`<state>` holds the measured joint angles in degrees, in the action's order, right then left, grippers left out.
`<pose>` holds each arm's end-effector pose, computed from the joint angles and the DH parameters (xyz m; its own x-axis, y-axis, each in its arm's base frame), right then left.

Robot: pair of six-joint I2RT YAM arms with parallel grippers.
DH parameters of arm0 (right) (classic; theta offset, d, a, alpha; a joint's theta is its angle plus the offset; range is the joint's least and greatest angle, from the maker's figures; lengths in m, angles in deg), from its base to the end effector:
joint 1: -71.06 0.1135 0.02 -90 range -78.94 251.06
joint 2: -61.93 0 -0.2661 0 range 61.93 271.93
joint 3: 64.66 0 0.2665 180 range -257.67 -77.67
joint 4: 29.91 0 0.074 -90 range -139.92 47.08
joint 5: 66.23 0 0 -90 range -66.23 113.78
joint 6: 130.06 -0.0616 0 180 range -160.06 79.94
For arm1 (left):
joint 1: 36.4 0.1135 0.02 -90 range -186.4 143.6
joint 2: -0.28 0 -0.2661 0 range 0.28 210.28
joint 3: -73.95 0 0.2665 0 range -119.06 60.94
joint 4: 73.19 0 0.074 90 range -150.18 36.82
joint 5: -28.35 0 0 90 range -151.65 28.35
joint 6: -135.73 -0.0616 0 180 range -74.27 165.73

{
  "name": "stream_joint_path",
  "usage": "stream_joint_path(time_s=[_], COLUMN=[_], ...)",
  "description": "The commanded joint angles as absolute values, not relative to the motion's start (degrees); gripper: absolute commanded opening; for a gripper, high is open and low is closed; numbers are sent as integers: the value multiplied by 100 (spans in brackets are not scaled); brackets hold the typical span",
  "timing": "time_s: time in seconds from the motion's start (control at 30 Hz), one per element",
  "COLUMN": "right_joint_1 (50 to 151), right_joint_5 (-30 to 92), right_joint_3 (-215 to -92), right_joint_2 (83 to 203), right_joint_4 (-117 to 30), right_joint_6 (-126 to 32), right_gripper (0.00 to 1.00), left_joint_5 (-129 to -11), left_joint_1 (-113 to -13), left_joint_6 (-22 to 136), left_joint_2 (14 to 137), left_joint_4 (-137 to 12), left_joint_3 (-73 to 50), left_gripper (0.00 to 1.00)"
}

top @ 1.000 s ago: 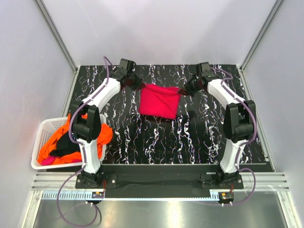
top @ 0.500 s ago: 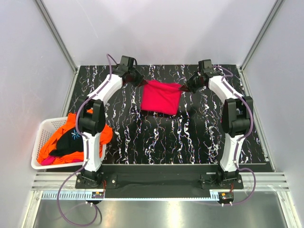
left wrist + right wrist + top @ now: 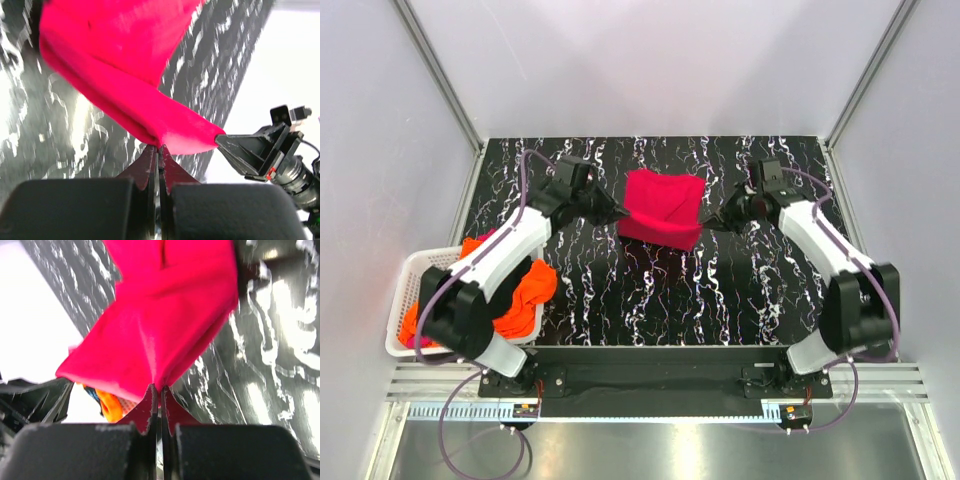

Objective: Fold and stack the t-shirts
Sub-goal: Fold the tshirt

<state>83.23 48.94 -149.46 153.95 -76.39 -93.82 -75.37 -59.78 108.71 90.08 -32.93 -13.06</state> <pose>0.3567 0.1037 0.2414 -0.8181 0.5703 -0.0735 0.3771 0.6287 0.6801 0.3458 -0.1654 0.2753 -0.7698 -0.6100 -0.1878 -0.3108 0.6152 -0.7245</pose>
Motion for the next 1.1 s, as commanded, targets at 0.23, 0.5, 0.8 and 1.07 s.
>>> stream_joint_path(time_s=[0.23, 0.5, 0.8, 1.07], right_joint_1=[8855, 9049, 9005, 8311], right_joint_5=[4900, 4926, 4804, 5102], right_joint_3=[-13455, -12848, -13171, -14015], right_joint_2=[13093, 11634, 11597, 13142], right_joint_4=[-8298, -9282, -9609, -9284], right_joint_6=[-9710, -9913, -9658, -8938], right_gripper=[0, 0, 0, 0], left_joint_5=[-7246, -6711, -6262, -6674], left_joint_1=[-6857, -7735, -8299, -7228], left_joint_6=[11665, 12536, 12607, 11852], left_joint_2=[6746, 5400, 5756, 6926], left_joint_4=[-3504, -3145, -2977, -2994], left_joint_3=[573, 1444, 936, -84], left_gripper=[0, 0, 0, 0])
